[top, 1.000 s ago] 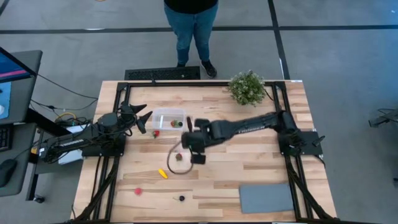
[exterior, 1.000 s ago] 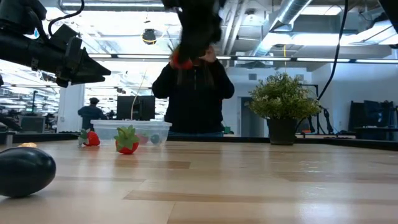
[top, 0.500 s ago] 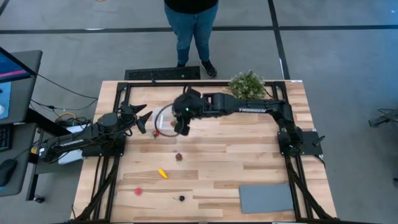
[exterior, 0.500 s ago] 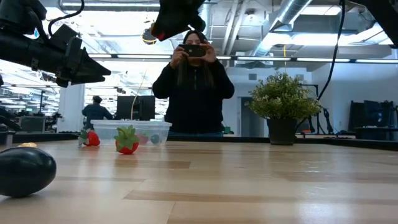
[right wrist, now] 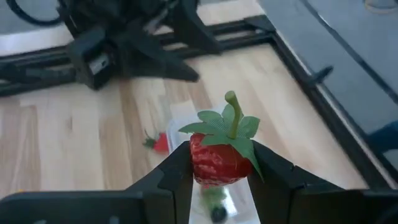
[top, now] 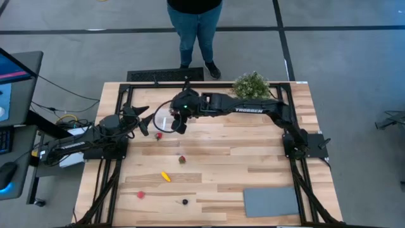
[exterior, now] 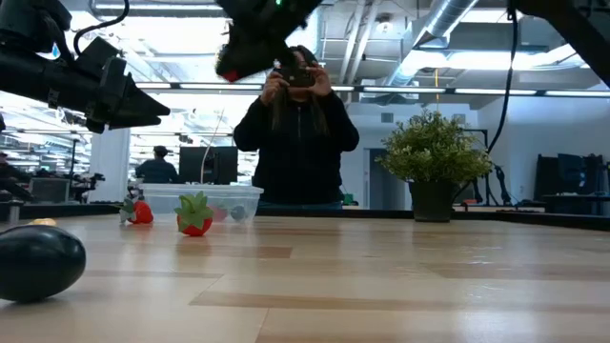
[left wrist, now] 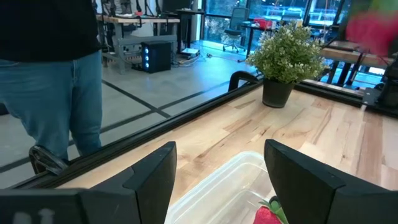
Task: Pick and placing Produce into tupperware
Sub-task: Put the bottom strawberry into the transparent bin
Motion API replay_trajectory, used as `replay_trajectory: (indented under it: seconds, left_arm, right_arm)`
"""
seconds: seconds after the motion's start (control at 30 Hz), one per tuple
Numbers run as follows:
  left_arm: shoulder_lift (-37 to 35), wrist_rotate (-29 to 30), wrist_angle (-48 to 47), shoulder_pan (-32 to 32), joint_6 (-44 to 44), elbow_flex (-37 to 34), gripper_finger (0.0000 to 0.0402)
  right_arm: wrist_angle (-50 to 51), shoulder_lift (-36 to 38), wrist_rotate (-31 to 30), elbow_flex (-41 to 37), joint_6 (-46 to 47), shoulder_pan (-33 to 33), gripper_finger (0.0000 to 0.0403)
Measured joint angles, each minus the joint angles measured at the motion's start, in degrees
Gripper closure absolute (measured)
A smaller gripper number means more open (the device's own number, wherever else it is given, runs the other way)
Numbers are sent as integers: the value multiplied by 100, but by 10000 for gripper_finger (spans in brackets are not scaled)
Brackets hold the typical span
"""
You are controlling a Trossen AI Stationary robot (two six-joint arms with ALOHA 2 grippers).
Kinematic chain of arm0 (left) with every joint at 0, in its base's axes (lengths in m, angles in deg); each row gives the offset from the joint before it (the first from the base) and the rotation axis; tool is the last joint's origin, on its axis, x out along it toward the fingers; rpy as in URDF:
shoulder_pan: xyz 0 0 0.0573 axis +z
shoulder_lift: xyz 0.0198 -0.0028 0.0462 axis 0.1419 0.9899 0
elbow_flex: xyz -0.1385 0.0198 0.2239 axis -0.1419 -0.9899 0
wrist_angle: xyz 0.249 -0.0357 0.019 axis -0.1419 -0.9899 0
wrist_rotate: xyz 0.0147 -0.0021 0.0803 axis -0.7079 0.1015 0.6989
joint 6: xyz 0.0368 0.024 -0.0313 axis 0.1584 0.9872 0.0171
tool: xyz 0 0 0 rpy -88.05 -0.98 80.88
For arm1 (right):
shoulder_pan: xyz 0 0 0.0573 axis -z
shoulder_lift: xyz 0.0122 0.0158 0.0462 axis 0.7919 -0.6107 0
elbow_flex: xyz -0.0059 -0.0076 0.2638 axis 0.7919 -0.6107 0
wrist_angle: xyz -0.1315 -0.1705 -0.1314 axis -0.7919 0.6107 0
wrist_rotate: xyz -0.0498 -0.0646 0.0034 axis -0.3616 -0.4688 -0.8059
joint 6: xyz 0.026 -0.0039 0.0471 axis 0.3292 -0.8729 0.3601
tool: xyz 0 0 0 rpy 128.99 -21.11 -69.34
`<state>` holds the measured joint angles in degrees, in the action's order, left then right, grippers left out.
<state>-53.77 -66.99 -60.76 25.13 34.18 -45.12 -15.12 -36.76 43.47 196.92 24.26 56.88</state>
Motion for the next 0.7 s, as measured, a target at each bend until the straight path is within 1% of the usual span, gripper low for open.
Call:
replay_trajectory:
  seconds: [0.03,0.13,0.2,0.3,0.37,0.43,0.5,0.57,0.7]
  left_arm:
    - [0,5,1,-1,0,0,166]
    - [0,5,0,-2,0,0,166]
    - [2,5,2,0,0,0,166]
    - [0,4,0,-1,0,0,166]
    - [0,5,1,0,0,0,166]
    - [0,3,0,-2,0,0,166]
    - [0,5,0,-2,0,0,166]
    - [0,3,2,-2,2,0,166]
    - [0,4,0,-1,0,0,166]
  right_arm:
    - [162,-29,26,-31,39,12,247]
    - [-30,-289,53,-18,56,14,243]
    - [130,-354,215,-37,98,51,247]
    - [-184,-566,306,2,104,54,254]
    - [16,-643,324,-41,102,81,255]
    - [-196,-782,327,-18,133,89,250]
    - [-42,-809,398,-29,259,126,244]
    - [-127,-876,497,-21,352,173,241]
    - [-48,-1007,518,-42,463,277,247]
